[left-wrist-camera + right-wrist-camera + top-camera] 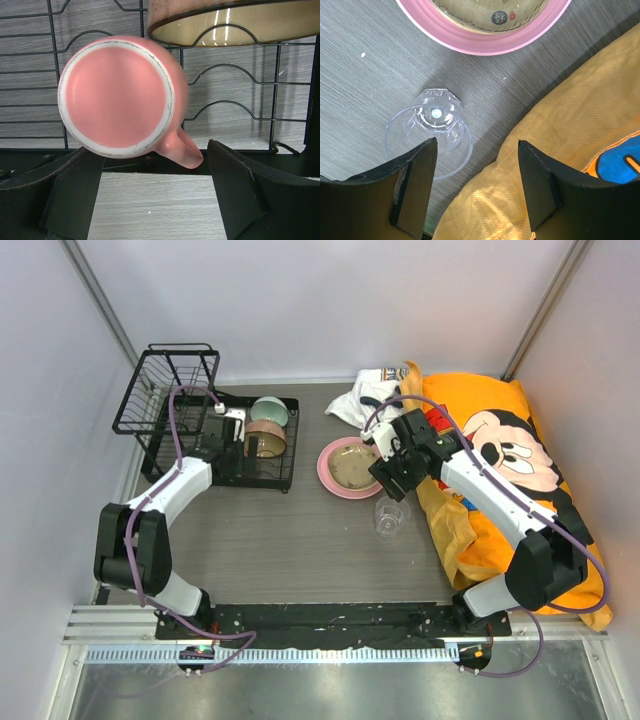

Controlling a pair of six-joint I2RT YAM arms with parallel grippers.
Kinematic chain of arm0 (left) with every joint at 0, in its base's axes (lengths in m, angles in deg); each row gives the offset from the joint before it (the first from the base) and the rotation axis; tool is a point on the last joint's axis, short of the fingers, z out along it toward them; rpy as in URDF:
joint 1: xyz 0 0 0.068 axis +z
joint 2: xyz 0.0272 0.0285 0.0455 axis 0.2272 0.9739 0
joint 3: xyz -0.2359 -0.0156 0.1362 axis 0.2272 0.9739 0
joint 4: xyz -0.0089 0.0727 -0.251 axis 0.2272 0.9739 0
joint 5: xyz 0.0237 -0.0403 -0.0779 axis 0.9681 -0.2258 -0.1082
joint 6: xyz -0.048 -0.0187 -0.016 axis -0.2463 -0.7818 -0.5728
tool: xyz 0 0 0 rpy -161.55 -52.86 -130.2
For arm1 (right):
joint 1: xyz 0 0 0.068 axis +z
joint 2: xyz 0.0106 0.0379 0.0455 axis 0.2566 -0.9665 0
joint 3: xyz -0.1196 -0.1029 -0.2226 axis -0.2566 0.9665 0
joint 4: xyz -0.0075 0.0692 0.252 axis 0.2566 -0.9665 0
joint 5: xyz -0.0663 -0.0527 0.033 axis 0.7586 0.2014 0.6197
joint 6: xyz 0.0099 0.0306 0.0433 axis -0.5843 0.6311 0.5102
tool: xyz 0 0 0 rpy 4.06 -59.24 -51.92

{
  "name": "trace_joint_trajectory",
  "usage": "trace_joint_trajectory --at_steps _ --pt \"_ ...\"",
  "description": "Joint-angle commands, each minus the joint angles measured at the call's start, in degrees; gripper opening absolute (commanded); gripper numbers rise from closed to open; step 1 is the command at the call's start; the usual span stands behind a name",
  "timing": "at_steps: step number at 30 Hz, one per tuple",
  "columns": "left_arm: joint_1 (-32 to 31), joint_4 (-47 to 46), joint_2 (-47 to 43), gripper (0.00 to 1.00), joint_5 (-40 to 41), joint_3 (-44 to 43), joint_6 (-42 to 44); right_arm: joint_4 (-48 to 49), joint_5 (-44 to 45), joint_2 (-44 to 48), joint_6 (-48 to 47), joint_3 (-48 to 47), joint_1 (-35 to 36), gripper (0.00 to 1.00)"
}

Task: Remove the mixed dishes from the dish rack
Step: Pick up the cup from the dish rack.

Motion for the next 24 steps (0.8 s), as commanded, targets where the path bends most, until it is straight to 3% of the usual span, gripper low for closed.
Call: trace_joint_trajectory --at_steps 1,17,21,24 --pt "-0.3 -4.0 0.1 0.85 0.9 -0.6 -0.7 2.1 -0.7 1.7 -0.1 1.0 0.3 0.7" --pt "-0.3 -4.9 -1.5 0.79 4.9 -0.7 2.2 3.3 -0.9 2.1 -0.6 3.3 0.3 0.7" --pt "-0.3 -4.7 -1.4 0.8 6.2 -0.8 2.8 3.4 -0.9 2.3 -0.8 3.5 0.3 0.69" --pt "-0.3 -4.2 -0.9 0.87 6.8 -1.0 2.8 3.4 -1.0 2.4 -0.9 3.7 0.3 0.69"
